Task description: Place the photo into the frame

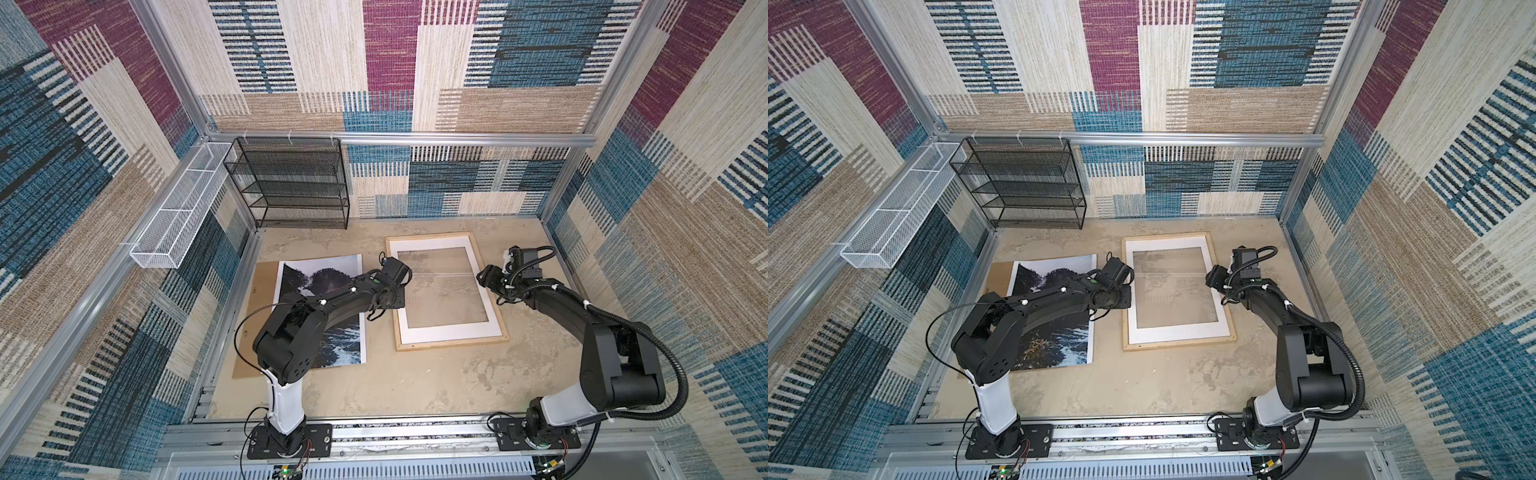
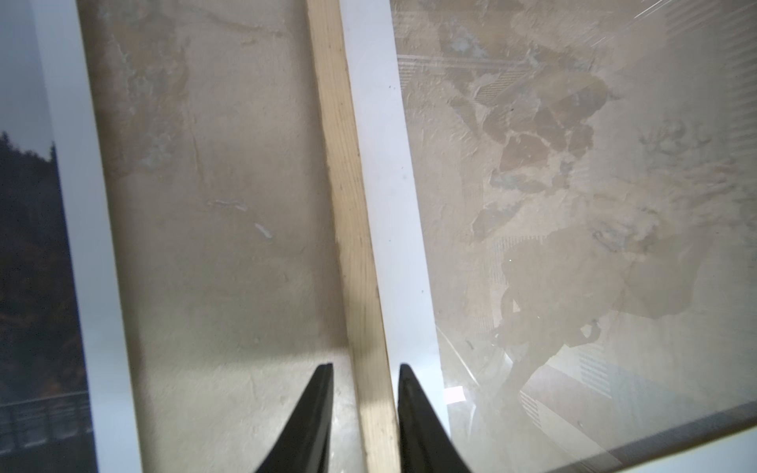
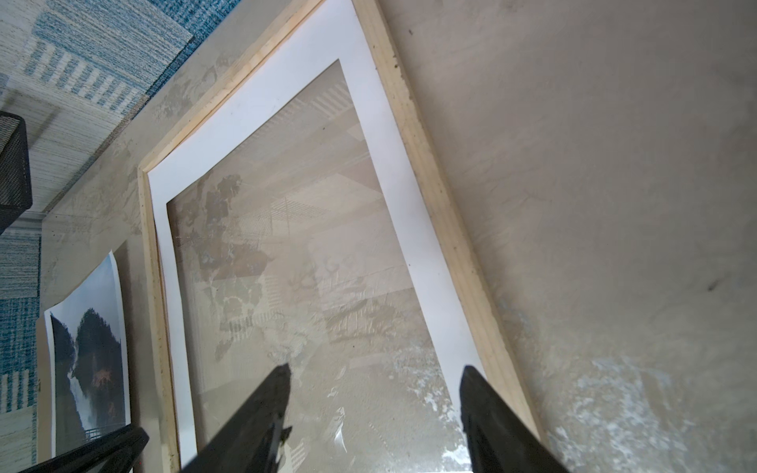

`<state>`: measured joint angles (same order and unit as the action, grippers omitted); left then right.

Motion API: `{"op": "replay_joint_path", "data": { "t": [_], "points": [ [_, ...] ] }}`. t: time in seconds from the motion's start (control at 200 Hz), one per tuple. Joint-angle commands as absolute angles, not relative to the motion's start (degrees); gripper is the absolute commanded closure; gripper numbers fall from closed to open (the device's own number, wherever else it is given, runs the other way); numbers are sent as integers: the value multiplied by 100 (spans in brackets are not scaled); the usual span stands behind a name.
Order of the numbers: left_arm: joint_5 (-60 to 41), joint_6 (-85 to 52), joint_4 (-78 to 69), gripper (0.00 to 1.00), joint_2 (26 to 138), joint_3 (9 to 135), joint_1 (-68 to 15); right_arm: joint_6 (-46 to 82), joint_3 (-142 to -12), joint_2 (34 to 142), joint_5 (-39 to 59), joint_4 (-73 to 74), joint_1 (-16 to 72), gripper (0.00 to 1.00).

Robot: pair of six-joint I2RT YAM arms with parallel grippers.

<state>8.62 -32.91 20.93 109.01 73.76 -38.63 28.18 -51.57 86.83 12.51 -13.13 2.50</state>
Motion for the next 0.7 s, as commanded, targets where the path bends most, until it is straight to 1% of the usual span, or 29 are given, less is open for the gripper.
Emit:
{"op": "replay_joint_path", "data": {
  "t": [0.0, 0.12, 0.285, 0.511, 0.696],
  "points": [
    [854, -3090, 2293, 69, 11034, 7531, -3854, 2786, -5177, 8701, 1371, -1090, 244, 32],
    [776, -3024, 2325, 73, 11142, 7607, -3857, 2784, -5203, 8753, 1388, -1090, 246, 32],
    [695, -2929, 2192, 75, 11127, 7536, -3854, 2786, -5237, 8773, 1432, -1077, 246, 32],
    [688, -2797, 2222, 76, 11205, 7562, -3857, 2786, -5247, 8784, 1421, -1088, 246, 32],
    [793, -2765, 2276, 73, 11232, 7585, -3858, 2786, -5247, 8775, 1428, -1090, 246, 32]
  ]
}}
